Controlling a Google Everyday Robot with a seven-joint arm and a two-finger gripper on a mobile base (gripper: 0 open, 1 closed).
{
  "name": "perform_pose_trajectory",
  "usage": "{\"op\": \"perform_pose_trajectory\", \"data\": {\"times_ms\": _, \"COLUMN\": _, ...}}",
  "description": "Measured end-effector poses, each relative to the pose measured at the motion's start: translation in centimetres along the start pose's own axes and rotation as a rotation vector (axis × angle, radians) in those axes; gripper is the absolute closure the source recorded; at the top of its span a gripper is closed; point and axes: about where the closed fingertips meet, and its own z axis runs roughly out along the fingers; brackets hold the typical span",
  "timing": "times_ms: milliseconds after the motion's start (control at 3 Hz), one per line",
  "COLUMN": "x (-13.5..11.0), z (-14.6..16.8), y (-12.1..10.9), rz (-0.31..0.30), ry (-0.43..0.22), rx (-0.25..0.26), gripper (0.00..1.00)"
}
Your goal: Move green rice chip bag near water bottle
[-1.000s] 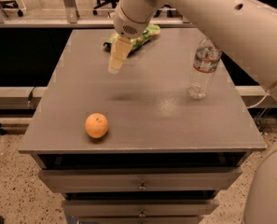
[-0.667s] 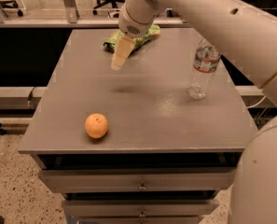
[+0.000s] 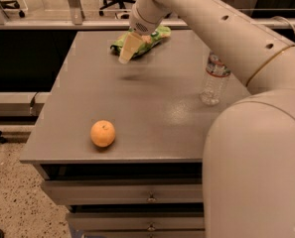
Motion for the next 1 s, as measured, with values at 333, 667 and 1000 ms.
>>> {"op": "perform_pose_trajectory", "data": {"times_ms": 333, "x": -0.2, "z": 2.4, "y": -1.2, "rz": 0.033, "ry": 0.018, "rx": 0.013, "gripper": 0.0}}
{"op": "perform_pose_trajectory", "data": {"times_ms": 667, "x": 0.5, "z": 4.3, "y": -1.7, "rz": 0.065, "ry": 0.048, "rx": 0.015, "gripper": 0.0}}
{"op": "perform_pose_trajectory", "data": {"times_ms": 1000, "x": 1.6, "z": 5.3, "y": -2.2, "rz": 0.097, "ry": 0.073, "rx": 0.023, "gripper": 0.15}}
